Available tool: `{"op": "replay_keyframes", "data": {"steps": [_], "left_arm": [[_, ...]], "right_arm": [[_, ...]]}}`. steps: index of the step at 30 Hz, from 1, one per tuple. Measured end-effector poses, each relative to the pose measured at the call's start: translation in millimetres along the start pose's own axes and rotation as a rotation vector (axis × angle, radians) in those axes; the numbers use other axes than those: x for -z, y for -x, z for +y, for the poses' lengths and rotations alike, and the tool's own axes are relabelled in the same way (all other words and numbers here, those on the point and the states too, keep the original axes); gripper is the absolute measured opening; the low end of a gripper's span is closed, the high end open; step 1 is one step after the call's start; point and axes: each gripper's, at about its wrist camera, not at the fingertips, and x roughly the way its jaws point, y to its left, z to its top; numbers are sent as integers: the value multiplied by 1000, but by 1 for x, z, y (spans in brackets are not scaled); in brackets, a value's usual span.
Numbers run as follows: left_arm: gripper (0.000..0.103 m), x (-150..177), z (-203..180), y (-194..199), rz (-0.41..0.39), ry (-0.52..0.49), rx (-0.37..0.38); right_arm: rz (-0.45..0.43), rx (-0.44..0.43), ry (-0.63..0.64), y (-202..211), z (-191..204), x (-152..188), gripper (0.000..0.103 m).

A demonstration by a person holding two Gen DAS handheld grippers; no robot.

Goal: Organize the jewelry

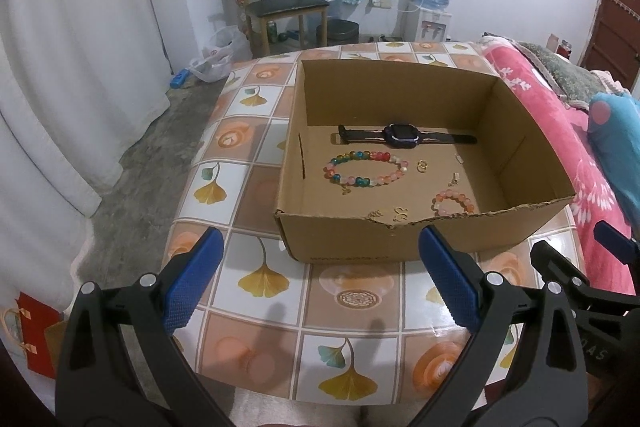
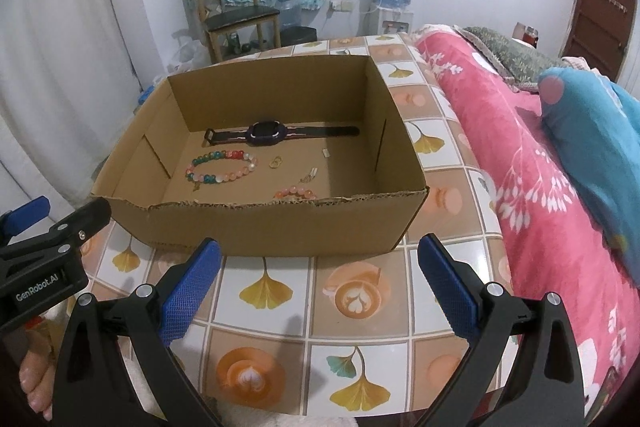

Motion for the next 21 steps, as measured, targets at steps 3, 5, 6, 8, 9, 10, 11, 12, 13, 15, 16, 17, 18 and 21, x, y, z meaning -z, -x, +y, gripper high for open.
{"op": "replay_keyframes", "data": {"steps": [3, 5, 6, 8, 9, 10, 11, 12, 13, 15, 16, 17, 18, 21], "left_arm": [[94, 0, 0, 0, 0, 3, 0], [95, -1, 1, 0, -4, 0, -2], [95, -1, 1, 0, -5, 1, -2], [95, 0, -1, -2, -2, 2, -1], [95, 0, -1, -2, -2, 1, -1], [95, 0, -2, -2, -1, 0, -1], [95, 0, -3, -3, 0, -1, -1], [95, 1, -4, -3, 0, -3, -1], [95, 1, -5, -2, 0, -4, -1], [95, 2, -5, -2, 0, -3, -1], [94, 2, -6, -2, 1, -2, -2], [95, 2, -5, -2, 2, -1, -3], [95, 2, -6, -2, 2, 0, -3], [95, 2, -6, -2, 1, 0, -3]], "right_arm": [[3, -9, -6, 0, 0, 0, 96], [5, -10, -6, 0, 0, 0, 96], [7, -10, -5, 0, 1, 1, 96], [9, -13, -7, 0, 0, 1, 96], [10, -13, -9, 0, 1, 1, 96], [10, -13, -9, 0, 1, 1, 96], [10, -13, -9, 0, 0, 1, 96], [10, -14, -11, 0, 0, 1, 96], [10, -14, -14, -1, -1, 1, 96], [12, -14, -16, -1, -1, 0, 96], [12, -14, -15, -2, -2, 0, 96], [13, -14, -16, -2, -2, 0, 96], [13, -13, -17, -2, -2, 0, 96], [14, -16, -18, -2, -2, 0, 96]]}}
